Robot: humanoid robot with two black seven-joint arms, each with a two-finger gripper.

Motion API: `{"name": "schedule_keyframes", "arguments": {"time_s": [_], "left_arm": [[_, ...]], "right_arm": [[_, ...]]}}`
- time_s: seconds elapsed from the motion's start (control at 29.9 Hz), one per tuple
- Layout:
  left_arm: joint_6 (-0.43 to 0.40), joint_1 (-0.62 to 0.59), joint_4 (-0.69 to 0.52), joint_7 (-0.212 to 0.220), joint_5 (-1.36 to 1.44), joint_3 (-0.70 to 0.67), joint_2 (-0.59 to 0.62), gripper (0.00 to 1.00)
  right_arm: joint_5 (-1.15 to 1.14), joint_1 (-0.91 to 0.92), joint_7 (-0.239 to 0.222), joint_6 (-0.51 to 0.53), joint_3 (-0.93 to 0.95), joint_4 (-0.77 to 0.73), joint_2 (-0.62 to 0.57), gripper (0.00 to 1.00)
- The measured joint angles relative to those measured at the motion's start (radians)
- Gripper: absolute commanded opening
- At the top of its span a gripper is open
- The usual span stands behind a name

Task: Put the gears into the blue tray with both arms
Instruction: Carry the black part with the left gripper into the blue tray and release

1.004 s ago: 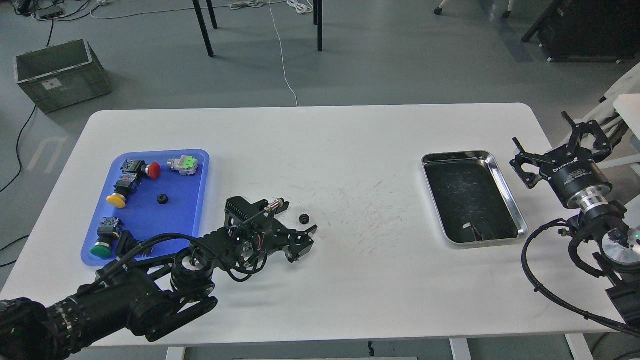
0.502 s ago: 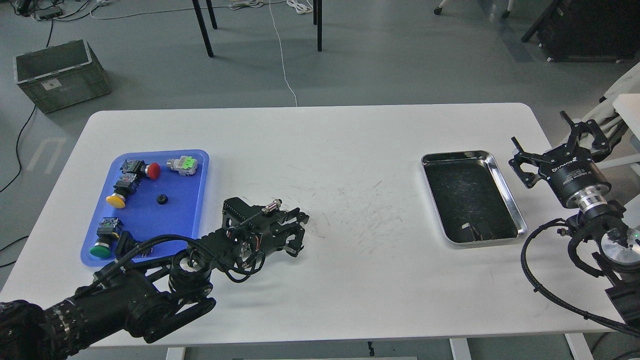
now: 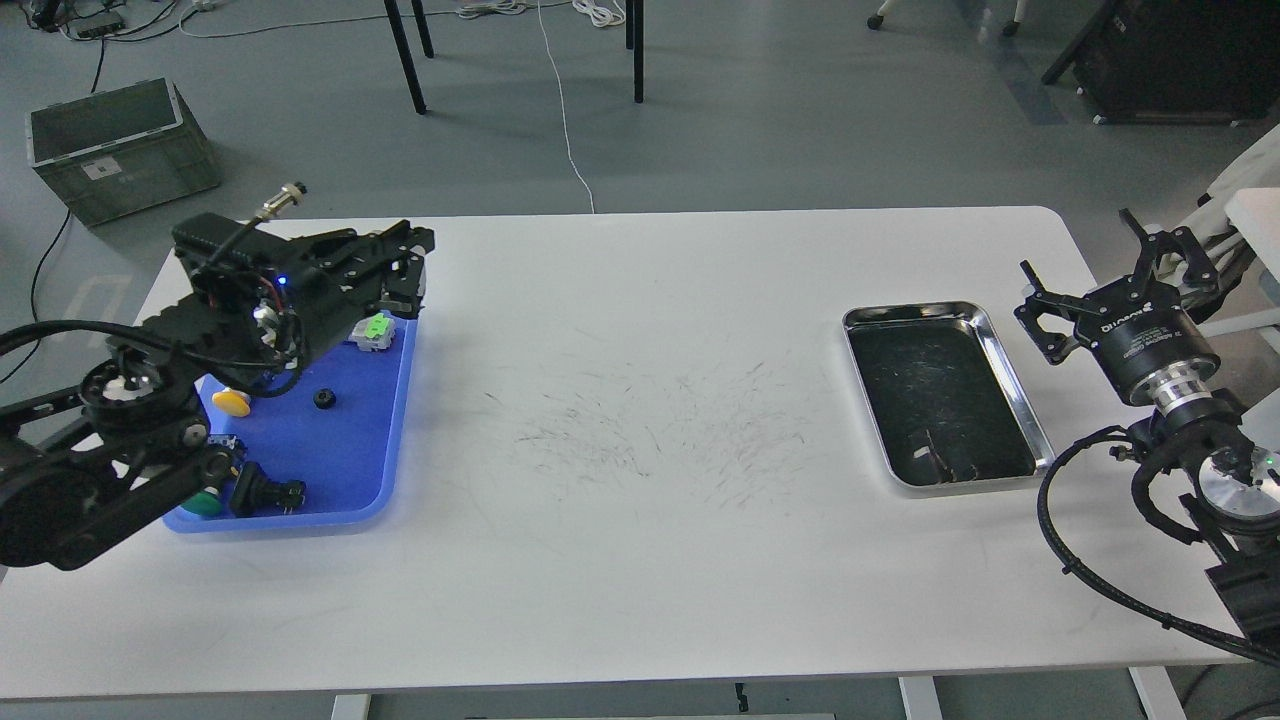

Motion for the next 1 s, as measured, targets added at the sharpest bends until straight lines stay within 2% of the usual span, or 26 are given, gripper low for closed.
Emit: {"name": "schedule_keyframes", "arguments": {"time_s": [0.1,0.2,0.33,0.47,0.8,1.0], "left_arm": [[0.028,0.039,0.000,-0.013,-0.041,0.016,0.078,0.08],[0.076,0.130,0.001,-0.029,-0.048,0.025,0.118,0.08],[0.117,0.245,0.003,-0.031,-0.045,0.027,0.123,0.08],[0.124,0.304,0.007,-0.027,-0.029,0.027,0.109,0.08],[0.125,0.358,0.045,-0.027,0.048,0.030,0.051,0.10],[0.125,0.361,0.064,-0.026,0.049,0.031,0.040,0.22]], "right_arm": [[0.000,0.000,0.000,0.000,-0.001,0.000,0.000,0.96],[0.000,0.000,0.000,0.000,-0.001,0.000,0.000,0.96],[0.000,0.000,0.000,0.000,-0.001,0.000,0.000,0.96],[0.000,0.000,0.000,0.000,-0.001,0.000,0.000,0.96],[0.000,0.000,0.000,0.000,-0.001,0.000,-0.002,0.96],[0.000,0.000,0.000,0.000,-0.002,-0.001,-0.002,0.96]]}}
